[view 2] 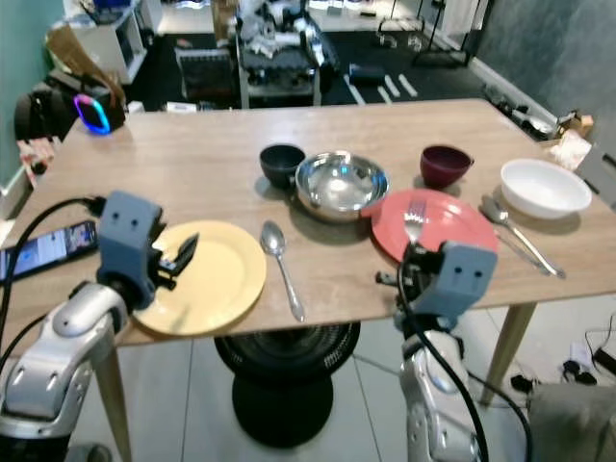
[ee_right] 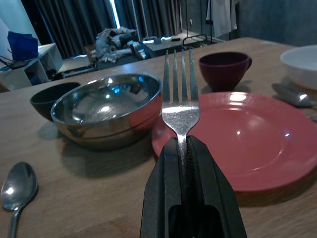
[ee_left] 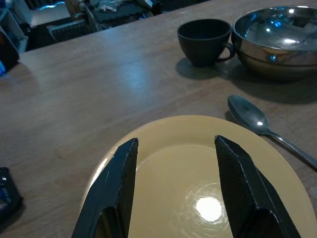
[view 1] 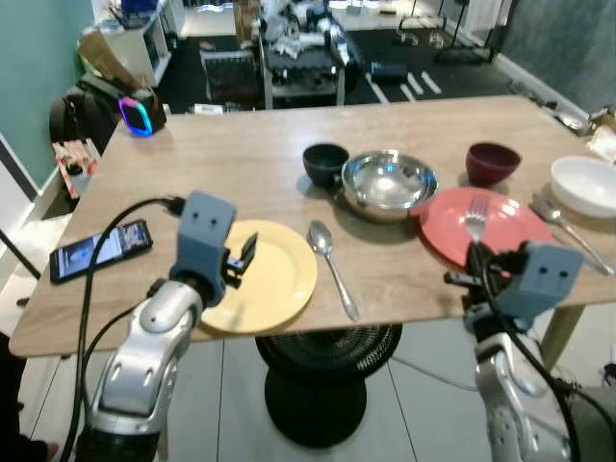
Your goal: Setting the table
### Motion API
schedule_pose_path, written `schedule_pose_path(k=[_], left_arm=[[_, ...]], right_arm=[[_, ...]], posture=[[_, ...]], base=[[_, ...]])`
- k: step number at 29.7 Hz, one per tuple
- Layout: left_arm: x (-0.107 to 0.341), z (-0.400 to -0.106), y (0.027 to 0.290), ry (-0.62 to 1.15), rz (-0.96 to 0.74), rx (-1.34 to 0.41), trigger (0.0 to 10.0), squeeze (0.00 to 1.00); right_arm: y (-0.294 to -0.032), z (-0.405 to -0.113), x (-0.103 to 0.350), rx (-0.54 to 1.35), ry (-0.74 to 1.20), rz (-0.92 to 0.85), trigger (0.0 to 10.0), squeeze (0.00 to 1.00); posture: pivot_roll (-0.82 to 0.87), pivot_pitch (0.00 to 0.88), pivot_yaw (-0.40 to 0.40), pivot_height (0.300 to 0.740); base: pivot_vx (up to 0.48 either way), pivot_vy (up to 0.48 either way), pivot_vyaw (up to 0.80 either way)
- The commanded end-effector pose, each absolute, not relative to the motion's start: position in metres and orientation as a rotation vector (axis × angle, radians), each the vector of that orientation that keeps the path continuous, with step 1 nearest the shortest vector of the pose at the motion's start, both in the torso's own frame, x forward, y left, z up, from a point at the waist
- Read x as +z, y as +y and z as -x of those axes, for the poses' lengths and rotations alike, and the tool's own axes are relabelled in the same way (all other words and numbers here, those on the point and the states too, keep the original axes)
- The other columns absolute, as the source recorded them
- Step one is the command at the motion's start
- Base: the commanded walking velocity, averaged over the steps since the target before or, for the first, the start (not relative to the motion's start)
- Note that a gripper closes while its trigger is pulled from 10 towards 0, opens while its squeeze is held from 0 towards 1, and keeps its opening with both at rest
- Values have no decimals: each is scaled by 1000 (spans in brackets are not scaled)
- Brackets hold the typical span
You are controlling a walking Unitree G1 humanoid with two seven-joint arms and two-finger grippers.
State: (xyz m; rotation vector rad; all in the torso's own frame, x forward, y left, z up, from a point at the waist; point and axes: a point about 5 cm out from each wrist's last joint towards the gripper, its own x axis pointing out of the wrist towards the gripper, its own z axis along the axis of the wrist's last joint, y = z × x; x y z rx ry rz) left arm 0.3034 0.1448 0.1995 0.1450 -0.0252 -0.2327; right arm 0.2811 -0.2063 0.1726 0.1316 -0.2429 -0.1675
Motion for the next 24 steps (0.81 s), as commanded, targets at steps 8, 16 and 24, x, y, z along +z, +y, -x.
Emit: schedule_pose_path(k=[8,16,24], left_arm=[[190,-286,160,-24,-156,-161,10000,0],[185,-286,173,-9,-163,-63,10000,0],[192,-296,166,-37,-172,-93,10000,0]], right_arm=[[-178,-294,179,34,-248,-164,10000,0],[-153,-306,174,139,-210,-193,10000,0],[-173,-308,175,39,-213,-242,10000,0]], posture=[[35,25,65,740],[54,11,41,740],[36,3,61,740]], base=[[0,0,0],[0,0,0],[0,0,-652]])
